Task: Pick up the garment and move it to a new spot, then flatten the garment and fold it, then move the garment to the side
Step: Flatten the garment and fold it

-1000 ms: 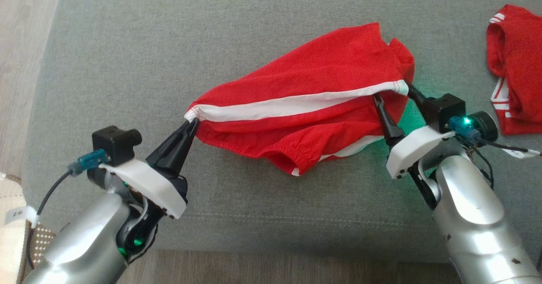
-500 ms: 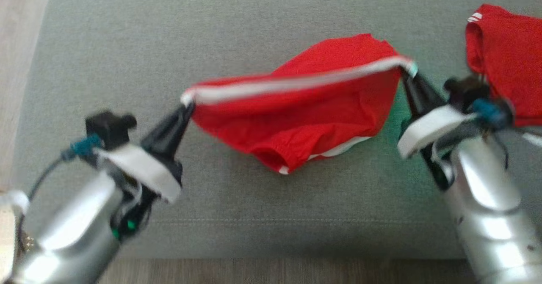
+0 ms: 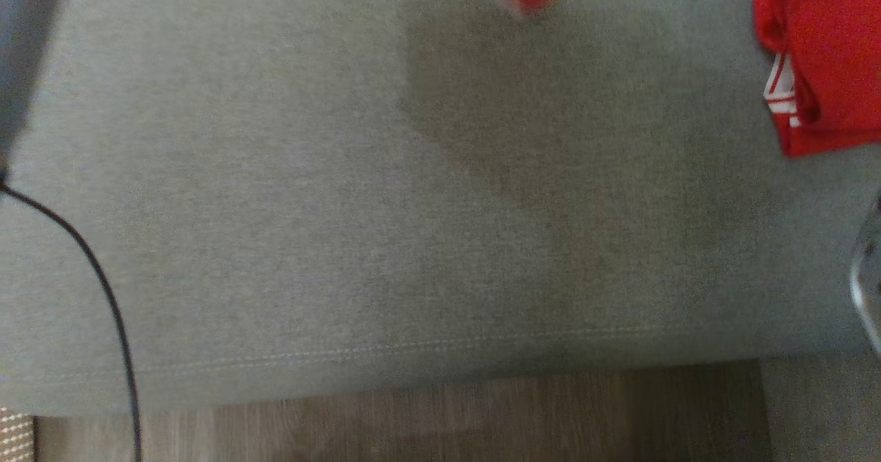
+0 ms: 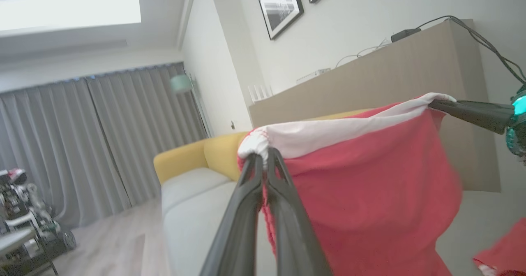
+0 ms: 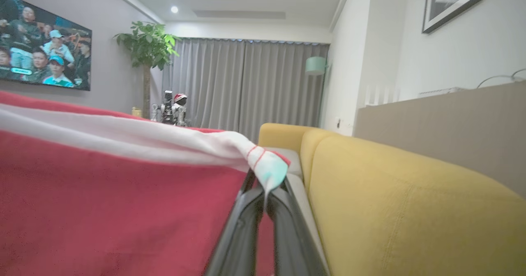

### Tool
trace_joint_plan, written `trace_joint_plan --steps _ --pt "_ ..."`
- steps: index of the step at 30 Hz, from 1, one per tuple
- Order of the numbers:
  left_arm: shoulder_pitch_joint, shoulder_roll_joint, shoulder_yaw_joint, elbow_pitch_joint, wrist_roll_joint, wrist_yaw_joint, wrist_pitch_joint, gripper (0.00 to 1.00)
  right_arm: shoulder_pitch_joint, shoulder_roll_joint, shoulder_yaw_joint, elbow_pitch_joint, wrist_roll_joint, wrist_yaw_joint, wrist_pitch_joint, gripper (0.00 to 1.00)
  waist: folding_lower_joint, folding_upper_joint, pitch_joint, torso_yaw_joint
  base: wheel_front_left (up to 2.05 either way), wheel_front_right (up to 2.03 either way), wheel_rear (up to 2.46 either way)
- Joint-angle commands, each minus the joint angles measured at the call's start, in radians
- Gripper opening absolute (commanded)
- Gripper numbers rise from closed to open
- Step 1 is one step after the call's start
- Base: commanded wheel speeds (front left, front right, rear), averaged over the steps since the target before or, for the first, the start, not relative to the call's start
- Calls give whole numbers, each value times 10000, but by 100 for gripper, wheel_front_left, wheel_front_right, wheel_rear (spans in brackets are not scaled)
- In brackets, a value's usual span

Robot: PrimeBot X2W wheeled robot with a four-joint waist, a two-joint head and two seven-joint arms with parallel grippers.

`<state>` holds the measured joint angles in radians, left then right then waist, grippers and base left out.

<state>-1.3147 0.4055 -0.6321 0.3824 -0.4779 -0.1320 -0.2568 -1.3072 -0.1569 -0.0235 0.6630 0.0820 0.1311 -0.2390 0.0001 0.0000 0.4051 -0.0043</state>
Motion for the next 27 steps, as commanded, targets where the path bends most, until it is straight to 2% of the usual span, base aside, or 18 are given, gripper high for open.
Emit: trace_joint_plan --steps 1,5,9,14,20,27 --pt "-455 382 492 -304 247 17 -49 0 -259 209 -33 -327 -117 -4 -37 0 -1 0 526 -330 0 0 0" --pt "-750 289 870 -934 1190 16 -49 0 -874 343 -384 -675 -629 -4 -150 0 -1 0 801 -420 0 0 0" --pt "336 393 881 -1522 1287 15 -49 0 -239 510 -428 -1110 -659 -4 -199 0 -1 0 778 -428 0 0 0" --pt "2964 686 -79 -2432 1249 15 -49 0 2548 163 -126 -1720 91 -4 453 0 -1 0 388 -227 0 0 0" --pt "5547 967 -1420 -3581 1335 14 -49 0 6426 -278 -159 -3555 1302 -4 1512 0 -1 0 -214 -157 0 0 0" --pt "8500 1192 -1670 -4121 1680 14 -49 0 10608 -519 -255 -6034 2281 -4 2974 0 -1 0 -979 -274 0 0 0"
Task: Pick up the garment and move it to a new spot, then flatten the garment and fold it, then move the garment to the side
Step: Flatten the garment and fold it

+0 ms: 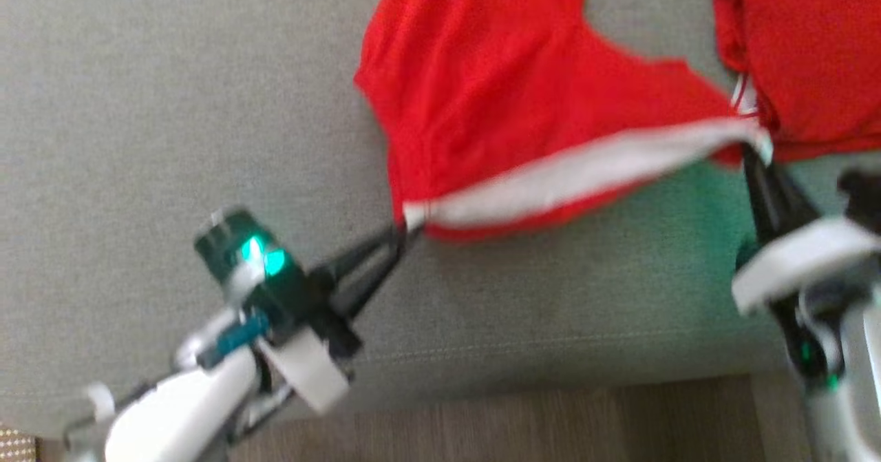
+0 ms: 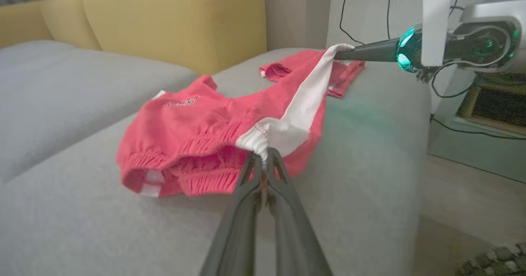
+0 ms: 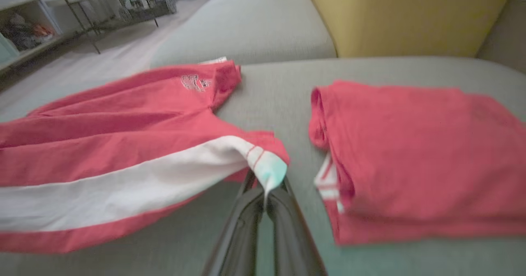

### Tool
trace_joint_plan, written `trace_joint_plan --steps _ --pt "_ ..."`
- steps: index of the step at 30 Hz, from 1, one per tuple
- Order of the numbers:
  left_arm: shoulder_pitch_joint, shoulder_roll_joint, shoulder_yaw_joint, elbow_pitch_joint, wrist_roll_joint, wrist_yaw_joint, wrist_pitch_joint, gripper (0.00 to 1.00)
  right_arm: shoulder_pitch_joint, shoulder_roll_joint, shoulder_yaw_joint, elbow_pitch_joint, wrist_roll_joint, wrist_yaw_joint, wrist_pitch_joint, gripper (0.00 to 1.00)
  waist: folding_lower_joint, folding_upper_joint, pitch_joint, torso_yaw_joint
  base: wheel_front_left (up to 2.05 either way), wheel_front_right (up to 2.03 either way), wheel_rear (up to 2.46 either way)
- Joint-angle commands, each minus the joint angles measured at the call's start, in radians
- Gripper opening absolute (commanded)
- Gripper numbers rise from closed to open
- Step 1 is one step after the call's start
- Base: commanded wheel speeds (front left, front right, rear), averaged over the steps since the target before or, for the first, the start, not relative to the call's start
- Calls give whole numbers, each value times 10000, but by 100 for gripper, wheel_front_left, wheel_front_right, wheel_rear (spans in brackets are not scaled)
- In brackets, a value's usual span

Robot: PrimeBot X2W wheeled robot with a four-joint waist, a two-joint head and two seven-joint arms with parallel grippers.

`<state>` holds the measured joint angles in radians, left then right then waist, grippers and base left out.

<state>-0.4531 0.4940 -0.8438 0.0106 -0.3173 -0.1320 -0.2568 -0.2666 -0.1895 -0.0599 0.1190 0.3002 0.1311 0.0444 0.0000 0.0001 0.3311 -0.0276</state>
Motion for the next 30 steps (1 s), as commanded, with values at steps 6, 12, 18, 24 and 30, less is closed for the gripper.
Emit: trace_joint_plan --steps 6,12,18,24,30 --pt "1475 501 728 -752 456 14 -49 0 2623 -479 58 -2657 753 -4 1524 0 0 -1 -619 7 0 0 0" --pt "2275 732 1124 -1274 527 14 -49 0 3692 -641 -492 -4374 987 -4 2531 0 0 -1 -742 239 0 0 0" --pt "2060 159 1470 -1440 -483 14 -49 0 2838 -137 -1251 -4624 528 -4 3385 0 0 -1 -741 650 0 0 0" --pt "753 -626 1046 -228 -1633 14 -49 0 500 -42 -883 -2690 342 -4 4293 0 0 -1 -579 1096 0 0 0" --pt "-505 -1704 808 1284 -3308 14 -49 0 -2131 -733 -684 -142 -416 -4 4914 0 0 -1 -144 1660 0 0 0"
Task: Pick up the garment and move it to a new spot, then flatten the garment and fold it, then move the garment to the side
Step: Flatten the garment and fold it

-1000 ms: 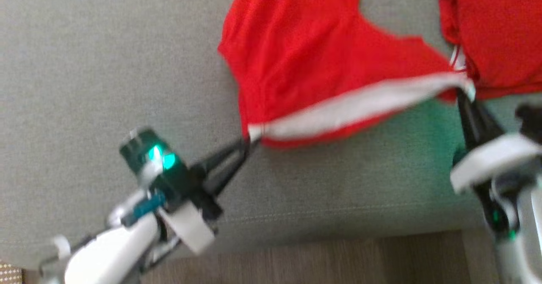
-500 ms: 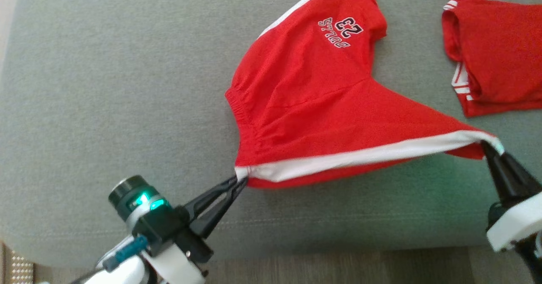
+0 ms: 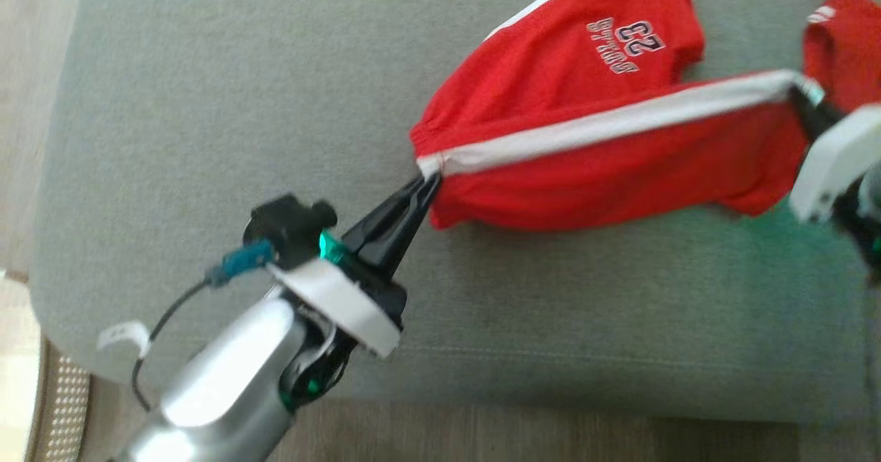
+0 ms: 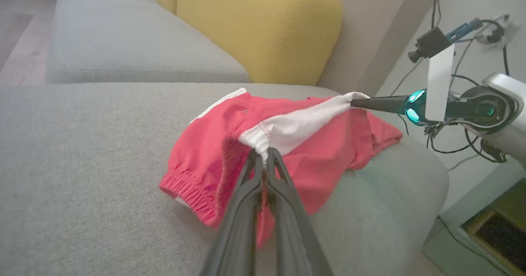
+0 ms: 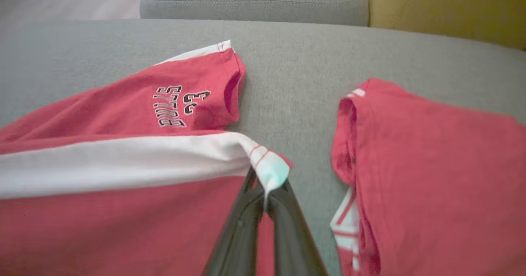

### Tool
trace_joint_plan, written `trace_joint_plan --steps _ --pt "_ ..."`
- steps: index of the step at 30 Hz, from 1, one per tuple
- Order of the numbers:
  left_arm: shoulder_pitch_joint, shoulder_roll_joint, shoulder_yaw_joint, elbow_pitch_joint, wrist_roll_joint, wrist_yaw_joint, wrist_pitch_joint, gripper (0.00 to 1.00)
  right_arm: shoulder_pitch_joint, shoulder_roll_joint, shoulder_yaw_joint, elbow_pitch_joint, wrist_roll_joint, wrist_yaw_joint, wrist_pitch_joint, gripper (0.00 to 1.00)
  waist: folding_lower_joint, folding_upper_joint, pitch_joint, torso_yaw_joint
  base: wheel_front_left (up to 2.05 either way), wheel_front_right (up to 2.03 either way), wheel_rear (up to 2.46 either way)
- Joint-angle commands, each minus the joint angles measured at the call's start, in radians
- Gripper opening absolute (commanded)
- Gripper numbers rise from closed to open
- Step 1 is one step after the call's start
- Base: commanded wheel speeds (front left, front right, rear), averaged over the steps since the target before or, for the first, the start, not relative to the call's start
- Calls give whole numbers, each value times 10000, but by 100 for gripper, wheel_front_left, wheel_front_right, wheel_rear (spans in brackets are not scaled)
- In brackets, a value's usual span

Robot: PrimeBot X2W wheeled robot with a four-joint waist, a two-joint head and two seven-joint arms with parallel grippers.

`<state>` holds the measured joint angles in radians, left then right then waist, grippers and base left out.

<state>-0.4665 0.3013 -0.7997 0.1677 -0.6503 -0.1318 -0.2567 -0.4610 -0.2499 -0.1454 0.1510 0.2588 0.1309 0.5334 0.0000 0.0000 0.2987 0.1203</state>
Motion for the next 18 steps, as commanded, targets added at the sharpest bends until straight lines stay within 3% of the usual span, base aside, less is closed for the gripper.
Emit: trace_joint_plan --steps 1,7,11,15,18 --pt "-597 88 309 -83 -254 12 -51 0 -602 -222 216 -101 -78 -2 107 0 0 0 272 282 0 0 0" --pt "-1883 -647 -53 937 -2228 12 -51 0 -2824 -918 799 1430 -487 -2 597 0 0 0 902 822 0 0 0" --pt "-2749 -810 -437 1350 -3241 12 -51 0 -4117 -1167 1313 2117 -729 -2 810 0 0 0 1340 1020 0 0 0" --pt "-3553 -733 -897 2059 -3665 12 -51 0 -5261 -1208 2006 2917 -843 -2 1035 0 0 0 1743 1102 0 0 0" --pt "-3956 -930 -632 2829 -3531 12 -51 0 -6031 -1147 2313 3487 -937 -2 950 0 0 0 2004 1202 0 0 0"
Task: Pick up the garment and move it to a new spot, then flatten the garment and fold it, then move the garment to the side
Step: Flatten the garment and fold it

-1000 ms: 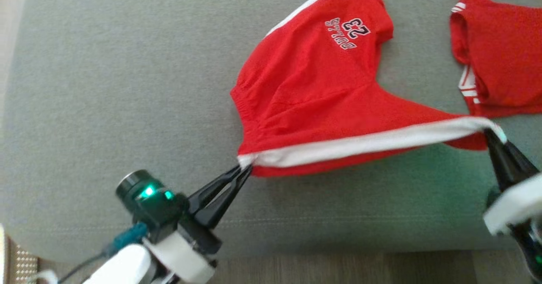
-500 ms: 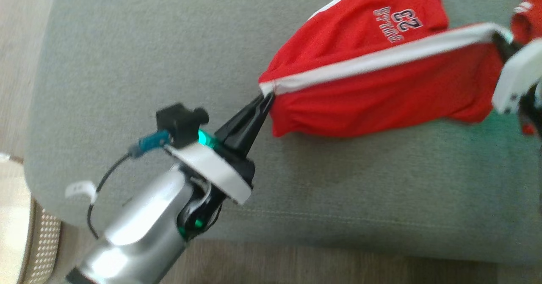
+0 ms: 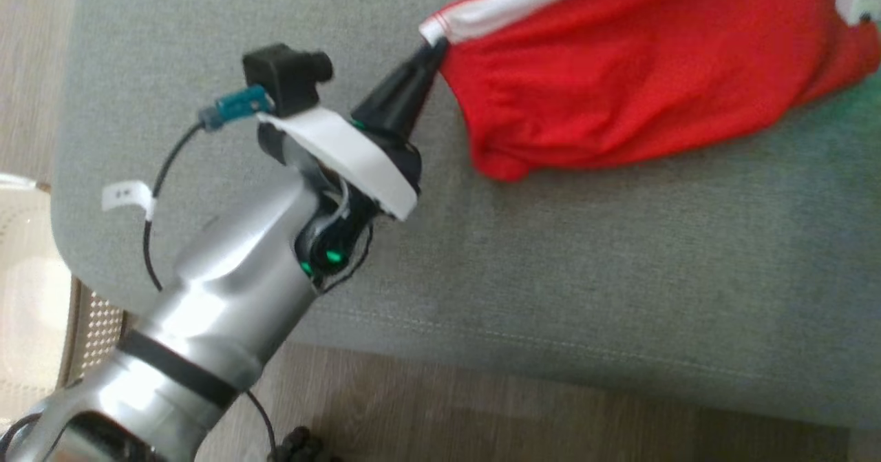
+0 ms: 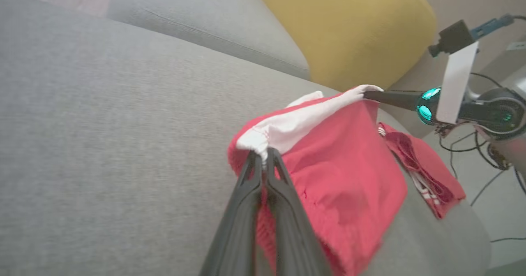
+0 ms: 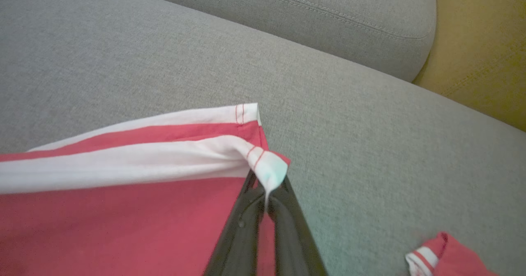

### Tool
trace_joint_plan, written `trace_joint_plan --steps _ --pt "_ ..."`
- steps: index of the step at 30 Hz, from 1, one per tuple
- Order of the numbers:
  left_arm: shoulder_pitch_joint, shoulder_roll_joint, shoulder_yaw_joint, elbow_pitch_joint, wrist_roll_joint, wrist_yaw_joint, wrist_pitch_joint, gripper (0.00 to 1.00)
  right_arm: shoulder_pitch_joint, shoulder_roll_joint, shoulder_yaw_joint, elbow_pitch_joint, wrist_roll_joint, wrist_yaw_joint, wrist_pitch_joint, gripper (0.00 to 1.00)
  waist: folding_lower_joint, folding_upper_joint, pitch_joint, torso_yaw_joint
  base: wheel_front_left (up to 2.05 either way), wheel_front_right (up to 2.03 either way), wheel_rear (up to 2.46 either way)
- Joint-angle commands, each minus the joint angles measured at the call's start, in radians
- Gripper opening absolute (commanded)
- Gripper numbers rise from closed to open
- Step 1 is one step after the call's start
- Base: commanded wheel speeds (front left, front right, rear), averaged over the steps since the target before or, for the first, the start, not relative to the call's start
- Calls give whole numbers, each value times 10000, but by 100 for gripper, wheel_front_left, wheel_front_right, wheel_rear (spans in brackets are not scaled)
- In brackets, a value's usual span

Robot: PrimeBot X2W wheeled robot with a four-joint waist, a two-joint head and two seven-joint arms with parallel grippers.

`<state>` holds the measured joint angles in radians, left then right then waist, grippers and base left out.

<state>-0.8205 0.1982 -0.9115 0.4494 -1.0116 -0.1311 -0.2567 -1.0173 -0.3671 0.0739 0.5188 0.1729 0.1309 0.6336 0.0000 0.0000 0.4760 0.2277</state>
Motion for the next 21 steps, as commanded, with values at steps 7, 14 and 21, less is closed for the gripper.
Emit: trace_joint_plan --steps 7,14,21 --pt "-680 -542 891 1020 562 4 -51 0 -1431 205 418 947 -184 -2 -589 0 0 0 510 260 0 0 0" --pt "-445 -699 1638 1145 1290 4 -51 100 -1480 381 331 1633 -539 -2 -2610 100 0 0 366 206 0 0 0" --pt "1189 -775 3703 -240 4646 1019 -51 100 38 837 -253 1545 -124 -2 -4547 100 0 0 -328 -108 0 0 0"
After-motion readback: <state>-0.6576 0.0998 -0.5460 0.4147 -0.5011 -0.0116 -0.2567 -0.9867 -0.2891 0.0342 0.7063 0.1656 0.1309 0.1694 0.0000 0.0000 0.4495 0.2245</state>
